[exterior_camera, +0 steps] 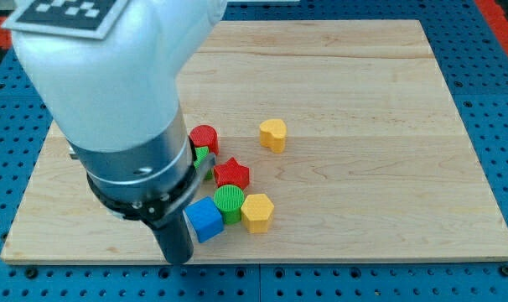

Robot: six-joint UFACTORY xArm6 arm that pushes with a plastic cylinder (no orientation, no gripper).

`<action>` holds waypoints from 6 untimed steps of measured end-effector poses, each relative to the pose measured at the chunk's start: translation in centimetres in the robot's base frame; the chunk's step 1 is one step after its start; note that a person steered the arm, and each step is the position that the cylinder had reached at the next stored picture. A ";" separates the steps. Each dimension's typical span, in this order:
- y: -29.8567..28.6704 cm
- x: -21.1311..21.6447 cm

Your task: Push yellow hexagon towards group of blocks

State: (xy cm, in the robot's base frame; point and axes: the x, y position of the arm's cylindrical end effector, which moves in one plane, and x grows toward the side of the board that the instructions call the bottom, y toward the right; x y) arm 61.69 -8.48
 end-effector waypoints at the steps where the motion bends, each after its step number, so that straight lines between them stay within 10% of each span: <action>1: 2.4 0.2; 3: 11.9 -1.5; 6: 4.2 -4.5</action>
